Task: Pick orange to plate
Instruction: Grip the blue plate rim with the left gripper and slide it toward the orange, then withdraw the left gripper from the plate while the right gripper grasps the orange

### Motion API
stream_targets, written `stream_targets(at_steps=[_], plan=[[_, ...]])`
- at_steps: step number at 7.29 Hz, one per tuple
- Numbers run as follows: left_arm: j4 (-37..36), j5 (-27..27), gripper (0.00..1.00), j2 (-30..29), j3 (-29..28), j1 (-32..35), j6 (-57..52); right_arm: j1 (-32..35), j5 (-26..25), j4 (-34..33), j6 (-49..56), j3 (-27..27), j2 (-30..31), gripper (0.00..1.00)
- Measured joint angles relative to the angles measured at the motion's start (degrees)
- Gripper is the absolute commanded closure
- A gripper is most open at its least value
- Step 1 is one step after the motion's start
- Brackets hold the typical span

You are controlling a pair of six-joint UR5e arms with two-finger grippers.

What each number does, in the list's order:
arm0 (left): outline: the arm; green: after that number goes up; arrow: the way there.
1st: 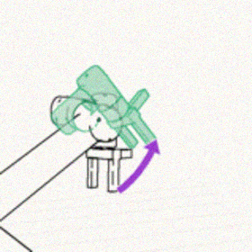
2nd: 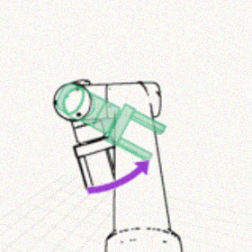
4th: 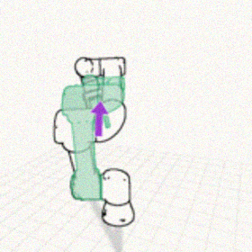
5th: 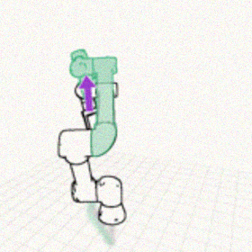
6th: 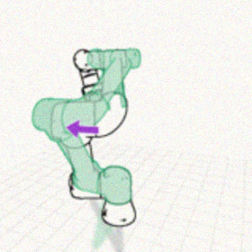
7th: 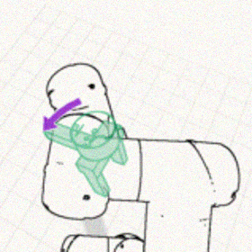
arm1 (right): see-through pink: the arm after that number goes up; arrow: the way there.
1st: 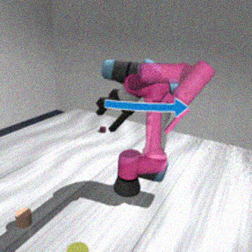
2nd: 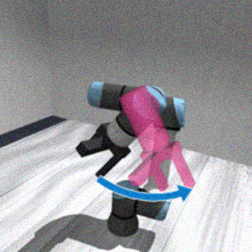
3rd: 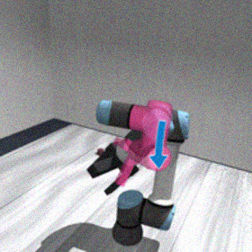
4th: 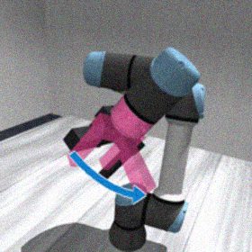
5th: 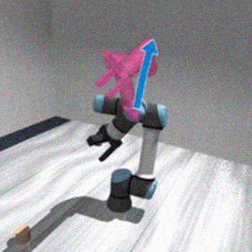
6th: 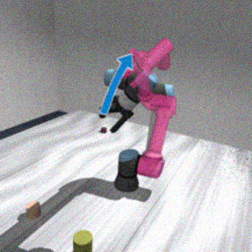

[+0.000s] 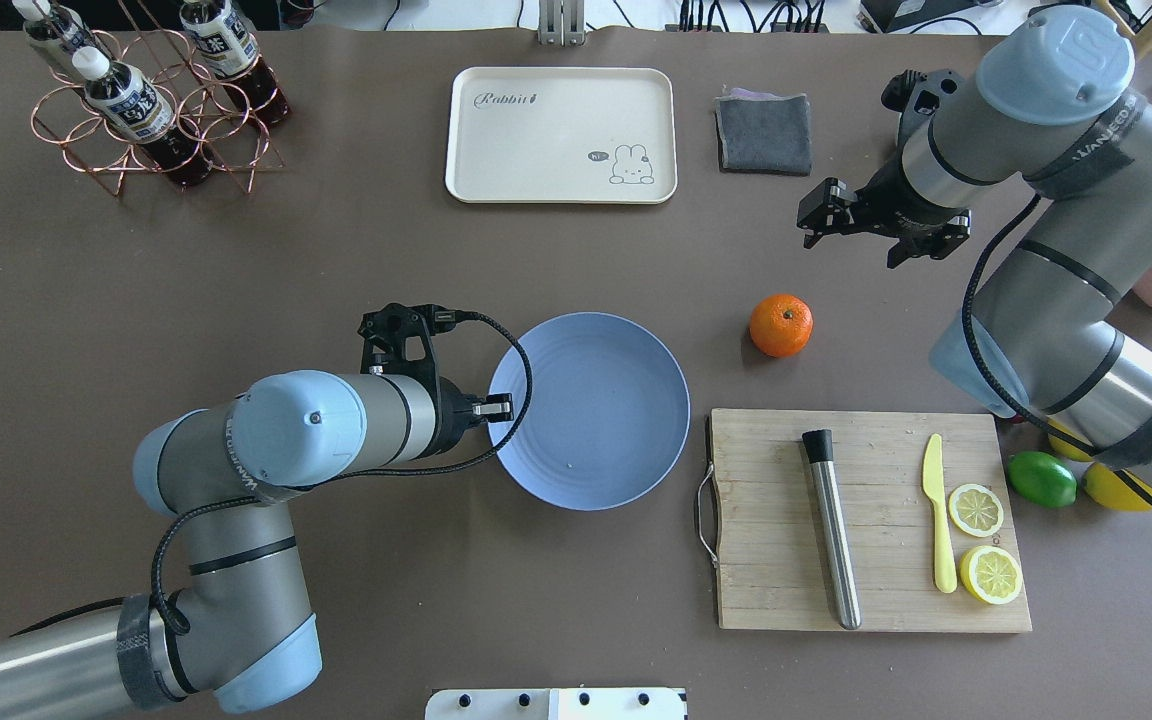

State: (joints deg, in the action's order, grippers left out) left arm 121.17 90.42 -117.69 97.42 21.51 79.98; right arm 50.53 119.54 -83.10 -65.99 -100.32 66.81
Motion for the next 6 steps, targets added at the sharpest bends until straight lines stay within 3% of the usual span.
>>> stream_targets(at_steps=[2, 3, 4, 6], plan=[[-0.36, -2.29, 1.00, 0.20, -1.00, -1.73, -0.19, -0.14, -0.01, -0.02, -0.09, 0.24, 0.06, 0.00], [-0.39, -2.62, 0.45, 0.32, -0.90, -2.02, -0.26, -0.16, -0.01, 0.02, -0.08, 0.51, 0.10, 0.00], [-0.48, -2.60, 0.03, 0.37, -0.42, -2.08, -0.33, -0.20, -0.01, 0.03, -0.06, 0.75, 0.16, 0.00], [-0.76, -2.46, 0.02, 0.77, 1.21, -1.46, -0.70, -0.57, -0.11, 0.06, -0.09, 1.07, 0.51, 0.00]])
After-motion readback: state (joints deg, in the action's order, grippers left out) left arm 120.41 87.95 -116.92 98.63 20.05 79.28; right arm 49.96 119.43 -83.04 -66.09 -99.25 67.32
